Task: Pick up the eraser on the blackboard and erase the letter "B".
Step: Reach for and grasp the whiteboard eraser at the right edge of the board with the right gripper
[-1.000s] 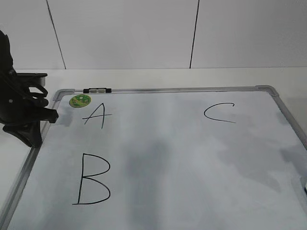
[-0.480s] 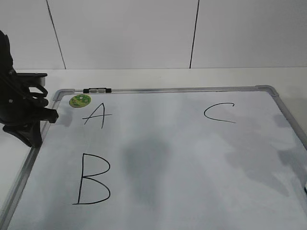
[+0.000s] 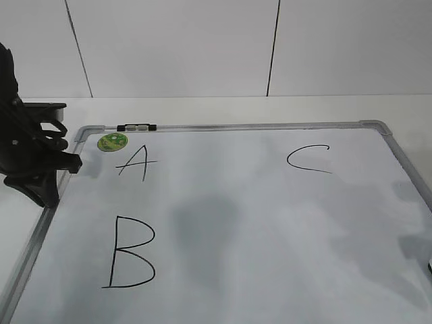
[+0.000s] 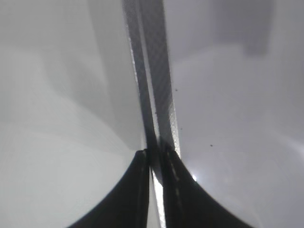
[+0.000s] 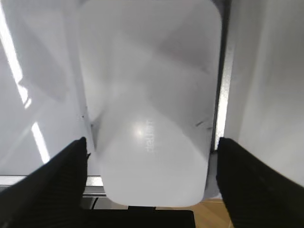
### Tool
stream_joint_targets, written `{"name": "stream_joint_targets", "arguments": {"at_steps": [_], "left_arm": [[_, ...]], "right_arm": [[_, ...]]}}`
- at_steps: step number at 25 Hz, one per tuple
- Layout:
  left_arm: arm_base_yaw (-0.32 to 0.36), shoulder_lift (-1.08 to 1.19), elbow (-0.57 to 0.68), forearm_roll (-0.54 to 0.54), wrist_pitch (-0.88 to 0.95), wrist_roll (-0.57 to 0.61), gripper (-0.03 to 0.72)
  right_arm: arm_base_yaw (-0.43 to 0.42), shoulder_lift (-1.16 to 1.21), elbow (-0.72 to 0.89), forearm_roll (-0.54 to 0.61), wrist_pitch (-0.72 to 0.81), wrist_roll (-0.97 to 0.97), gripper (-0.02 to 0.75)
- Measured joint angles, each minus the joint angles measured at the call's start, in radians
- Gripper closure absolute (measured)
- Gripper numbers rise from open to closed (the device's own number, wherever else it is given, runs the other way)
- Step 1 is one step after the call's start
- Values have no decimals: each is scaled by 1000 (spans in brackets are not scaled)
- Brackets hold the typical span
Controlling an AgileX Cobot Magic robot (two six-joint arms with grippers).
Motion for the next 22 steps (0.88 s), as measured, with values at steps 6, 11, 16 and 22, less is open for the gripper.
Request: {"name": "stream_joint_targets", "arguments": {"at_steps": [6, 11, 16, 22], "left_arm": [[0, 0, 0, 0, 0, 0, 653], [0, 0, 0, 0, 0, 0, 653], [0, 0, 0, 0, 0, 0, 653], [0, 0, 0, -2, 1, 0, 653]], "right_arm": [[0, 0, 45, 0, -79, 7, 69], [0, 0, 45, 1, -153, 9, 74], [0, 0, 45, 2, -181, 11, 77], [0, 0, 45, 2, -183, 11, 85]]}}
